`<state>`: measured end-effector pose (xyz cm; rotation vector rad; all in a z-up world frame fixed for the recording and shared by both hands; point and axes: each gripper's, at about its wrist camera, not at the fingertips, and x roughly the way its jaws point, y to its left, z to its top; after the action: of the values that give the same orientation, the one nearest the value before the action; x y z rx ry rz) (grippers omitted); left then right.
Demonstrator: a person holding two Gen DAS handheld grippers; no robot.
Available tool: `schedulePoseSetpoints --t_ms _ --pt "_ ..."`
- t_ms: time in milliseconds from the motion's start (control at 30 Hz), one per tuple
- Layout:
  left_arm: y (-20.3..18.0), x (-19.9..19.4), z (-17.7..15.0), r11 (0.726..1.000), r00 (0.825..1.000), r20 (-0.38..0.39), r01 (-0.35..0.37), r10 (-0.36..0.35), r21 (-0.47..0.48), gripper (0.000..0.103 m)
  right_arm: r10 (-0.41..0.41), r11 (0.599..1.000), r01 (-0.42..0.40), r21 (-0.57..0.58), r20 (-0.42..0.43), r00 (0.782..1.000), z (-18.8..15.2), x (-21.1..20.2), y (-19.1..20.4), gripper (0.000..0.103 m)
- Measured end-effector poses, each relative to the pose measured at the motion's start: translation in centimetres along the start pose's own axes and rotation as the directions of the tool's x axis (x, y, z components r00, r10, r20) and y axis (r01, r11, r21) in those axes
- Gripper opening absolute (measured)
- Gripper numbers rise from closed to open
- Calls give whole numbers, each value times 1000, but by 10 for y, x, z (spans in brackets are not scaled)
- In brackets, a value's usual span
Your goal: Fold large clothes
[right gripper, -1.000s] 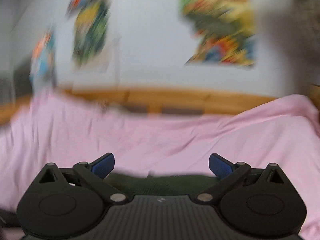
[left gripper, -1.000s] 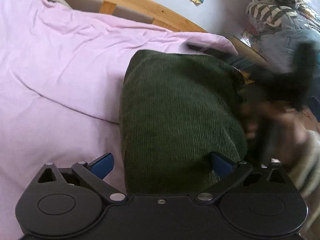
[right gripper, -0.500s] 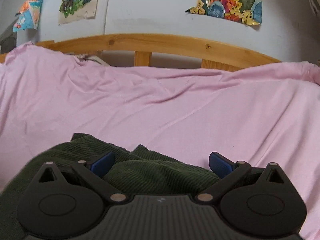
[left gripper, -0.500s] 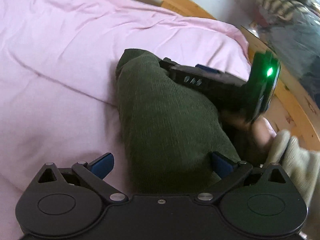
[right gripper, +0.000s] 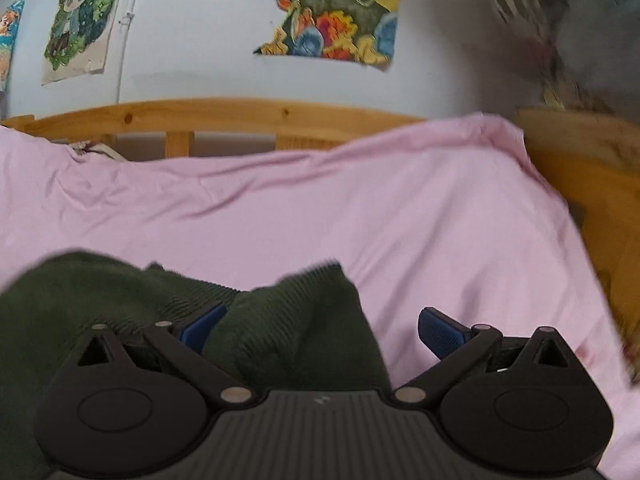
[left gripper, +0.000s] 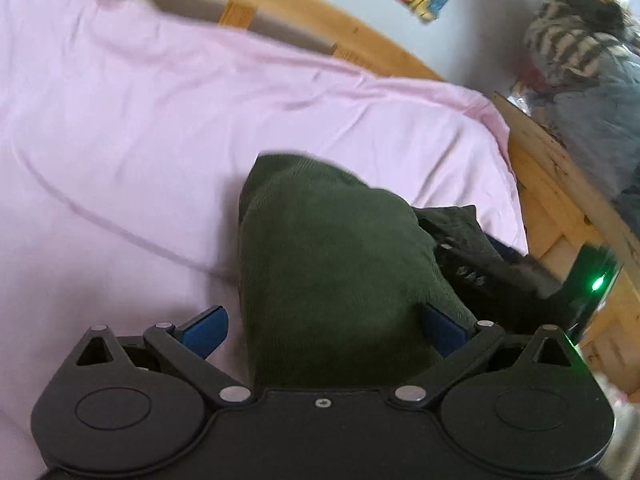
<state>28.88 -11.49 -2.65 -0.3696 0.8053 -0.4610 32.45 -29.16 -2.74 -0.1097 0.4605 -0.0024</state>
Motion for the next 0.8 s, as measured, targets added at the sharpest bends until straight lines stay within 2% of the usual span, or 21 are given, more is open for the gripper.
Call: schedulePoseSetpoints --t_ms 67,167,300,400,533,633,700,733,767,800 --pt "4 6 0 999 1000 -16 10 -10 -31 102 3 1000 -3 2 12 1000 -7 7 2 102" --pt "-4 1 -5 999 1000 11 -19 19 35 102 40 998 -39 49 -21 999 -7 14 -7 102" --pt "-17 -21 -6 994 997 55 -67 63 81 102 31 999 -27 46 -70 997 6 7 -7 103" --pt "-25 -40 -7 990 995 74 -72 64 121 102 34 995 -24 99 -104 994 26 -17 -12 103" --pt "-30 -56 -19 986 996 75 -58 47 158 102 42 968 -18 249 -91 995 24 -63 -23 103" --pt "-29 -51 -32 977 996 35 -92 87 194 102 45 916 8 402 -123 991 6 -85 -33 103" --pt "-24 -48 -39 977 996 26 -90 87 193 102 46 834 62 548 -181 982 -15 -91 -42 103" --pt "-20 -47 -40 980 996 18 -86 84 181 102 70 785 68 615 -197 978 -30 -92 -47 103" --pt "-17 -46 -41 983 997 8 -83 83 164 102 102 758 53 651 -198 975 -41 -91 -49 102" --pt "-14 -45 -43 985 997 2 -81 81 150 102 122 760 35 649 -196 973 -48 -89 -48 103"
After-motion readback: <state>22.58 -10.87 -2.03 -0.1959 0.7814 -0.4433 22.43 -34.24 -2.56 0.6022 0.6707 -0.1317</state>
